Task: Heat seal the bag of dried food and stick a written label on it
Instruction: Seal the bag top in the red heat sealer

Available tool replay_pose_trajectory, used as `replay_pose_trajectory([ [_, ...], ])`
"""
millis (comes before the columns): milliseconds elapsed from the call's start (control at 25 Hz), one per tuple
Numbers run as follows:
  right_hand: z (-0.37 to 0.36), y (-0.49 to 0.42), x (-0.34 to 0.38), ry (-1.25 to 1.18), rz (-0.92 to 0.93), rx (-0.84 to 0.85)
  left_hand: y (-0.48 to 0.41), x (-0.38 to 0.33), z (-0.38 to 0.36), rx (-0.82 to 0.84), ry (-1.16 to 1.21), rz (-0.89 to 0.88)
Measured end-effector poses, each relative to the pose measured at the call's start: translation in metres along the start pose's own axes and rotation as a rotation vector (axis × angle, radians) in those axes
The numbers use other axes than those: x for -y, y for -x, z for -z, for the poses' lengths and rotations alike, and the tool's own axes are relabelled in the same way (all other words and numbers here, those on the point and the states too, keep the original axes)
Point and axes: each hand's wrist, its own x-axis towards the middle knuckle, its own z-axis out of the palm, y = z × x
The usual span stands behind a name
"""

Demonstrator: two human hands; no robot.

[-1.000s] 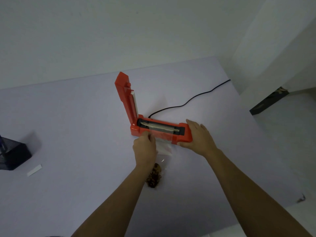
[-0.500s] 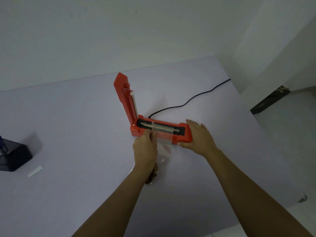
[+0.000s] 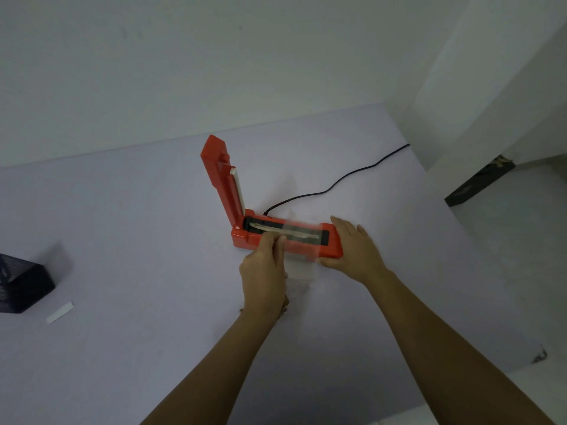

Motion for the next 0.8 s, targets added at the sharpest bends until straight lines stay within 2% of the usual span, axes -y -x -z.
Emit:
replay_pose_trajectory([
  [160,0.0,-0.001,-0.001,0.03,0.007,0.0,-0.003,0.0,0.009,-0.013,0.107,0.102],
  [280,-0.001,-0.001,-0.001,0.174,-0.019,-0.022,-0.003,0.01,0.026,-0.015,0.192,0.225],
  [320,-0.003,0.004,0.002,0.142,-0.048,-0.082,-0.002,0.014,0.033,-0.016,0.202,0.26],
  [400,-0.013,0.024,0.022,-0.114,-0.094,-0.259,0.002,0.023,0.053,-0.034,0.234,0.331],
  [480,-0.038,0.055,0.05,-0.387,-0.023,-0.38,0.007,0.035,0.075,-0.053,0.263,0.38],
  [520,-0.051,0.068,0.067,-0.464,0.026,-0.336,0.009,0.042,0.086,-0.058,0.266,0.394],
  [560,-0.065,0.08,0.085,-0.504,0.062,-0.222,0.012,0.05,0.097,-0.063,0.267,0.401],
  [680,-0.099,0.097,0.143,-0.555,0.074,0.233,0.02,0.071,0.128,-0.071,0.256,0.396],
  [720,-0.109,0.098,0.16,-0.574,0.061,0.303,0.022,0.078,0.138,-0.074,0.256,0.393],
  [800,-0.125,0.098,0.187,-0.648,0.049,0.334,0.024,0.09,0.155,-0.089,0.286,0.405],
])
